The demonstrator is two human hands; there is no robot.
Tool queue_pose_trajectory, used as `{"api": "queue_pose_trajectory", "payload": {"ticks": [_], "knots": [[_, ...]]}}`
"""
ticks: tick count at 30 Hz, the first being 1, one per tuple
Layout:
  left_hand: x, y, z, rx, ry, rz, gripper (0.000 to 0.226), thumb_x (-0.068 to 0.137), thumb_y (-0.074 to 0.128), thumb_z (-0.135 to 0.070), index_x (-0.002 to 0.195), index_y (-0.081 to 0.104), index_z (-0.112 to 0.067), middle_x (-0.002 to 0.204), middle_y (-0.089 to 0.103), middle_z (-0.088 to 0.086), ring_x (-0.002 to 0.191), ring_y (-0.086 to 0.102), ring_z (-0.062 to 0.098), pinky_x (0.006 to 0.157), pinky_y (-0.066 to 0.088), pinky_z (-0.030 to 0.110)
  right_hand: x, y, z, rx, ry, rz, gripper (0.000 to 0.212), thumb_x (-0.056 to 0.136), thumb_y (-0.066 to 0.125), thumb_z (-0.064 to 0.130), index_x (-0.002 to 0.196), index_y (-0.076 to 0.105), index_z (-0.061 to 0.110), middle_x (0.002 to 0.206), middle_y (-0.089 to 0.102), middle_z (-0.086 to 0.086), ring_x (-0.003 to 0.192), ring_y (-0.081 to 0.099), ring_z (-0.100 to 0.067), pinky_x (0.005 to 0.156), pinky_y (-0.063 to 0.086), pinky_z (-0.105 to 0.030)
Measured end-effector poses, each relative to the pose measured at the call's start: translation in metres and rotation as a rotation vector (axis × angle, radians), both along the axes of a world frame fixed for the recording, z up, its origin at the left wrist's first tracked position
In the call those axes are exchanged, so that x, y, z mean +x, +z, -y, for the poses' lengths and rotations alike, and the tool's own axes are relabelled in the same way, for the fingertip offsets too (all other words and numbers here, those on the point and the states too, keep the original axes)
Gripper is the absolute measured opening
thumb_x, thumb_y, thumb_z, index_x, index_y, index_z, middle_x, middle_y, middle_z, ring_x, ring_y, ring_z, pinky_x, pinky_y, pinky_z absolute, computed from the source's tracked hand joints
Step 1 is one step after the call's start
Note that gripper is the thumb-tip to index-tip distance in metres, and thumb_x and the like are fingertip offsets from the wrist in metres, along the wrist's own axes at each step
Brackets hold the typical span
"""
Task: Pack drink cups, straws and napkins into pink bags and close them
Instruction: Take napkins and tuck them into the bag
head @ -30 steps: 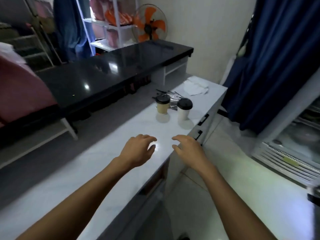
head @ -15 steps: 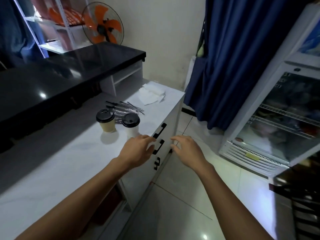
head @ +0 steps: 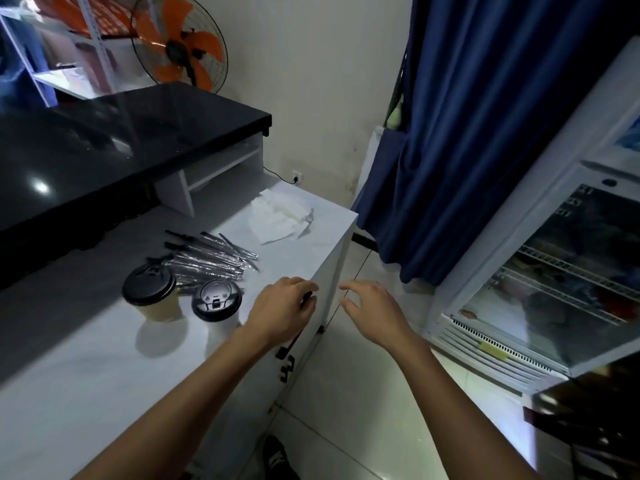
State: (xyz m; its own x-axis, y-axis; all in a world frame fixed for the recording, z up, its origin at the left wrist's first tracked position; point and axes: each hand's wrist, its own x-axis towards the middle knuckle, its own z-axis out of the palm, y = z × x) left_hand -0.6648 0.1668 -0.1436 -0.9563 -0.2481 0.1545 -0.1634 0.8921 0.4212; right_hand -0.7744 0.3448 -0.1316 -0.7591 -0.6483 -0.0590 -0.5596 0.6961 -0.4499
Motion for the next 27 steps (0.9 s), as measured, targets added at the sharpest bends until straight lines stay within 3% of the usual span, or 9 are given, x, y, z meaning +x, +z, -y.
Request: {"api": "queue_pose_trajectory", "payload": {"ticks": [9, 19, 27], "knots": [[-0.123, 0.004, 0.074, 0.033, 0.031, 0.052, 0.036, 0.102, 0.048, -0.041, 0.132, 0.062, -0.027, 0.135, 0.064, -0.004, 0.122, 0.057, 0.020, 0.097, 0.049, 0.040, -0.126, 0.001, 0.084, 0.040, 0.005, 0.017, 0.037, 0.099, 0.057, 0.032, 0.135, 0.059, 0.025, 0.134, 0.061, -0.001, 0.119, 0.055, -0.020, 0.100, 0.047, -0.035], [-0.176, -0.006, 0.158, 0.013, 0.150, 0.204, 0.037, 0.102, 0.045, -0.045, 0.132, 0.059, -0.029, 0.134, 0.063, -0.006, 0.120, 0.058, 0.022, 0.094, 0.049, 0.041, -0.212, -0.013, 0.186, 0.018, 0.148, 0.052, 0.041, 0.101, 0.056, 0.032, 0.140, 0.056, 0.022, 0.138, 0.060, -0.002, 0.123, 0.055, -0.022, 0.101, 0.047, -0.034], [-0.220, -0.035, 0.191, 0.054, 0.335, 0.309, 0.038, 0.103, 0.044, -0.043, 0.135, 0.058, -0.029, 0.141, 0.058, -0.007, 0.128, 0.052, 0.019, 0.101, 0.045, 0.039, -0.291, -0.047, 0.261, 0.043, 0.284, 0.096, 0.048, 0.100, 0.057, 0.032, 0.145, 0.051, 0.016, 0.140, 0.058, -0.007, 0.129, 0.051, -0.026, 0.103, 0.045, -0.036]]}}
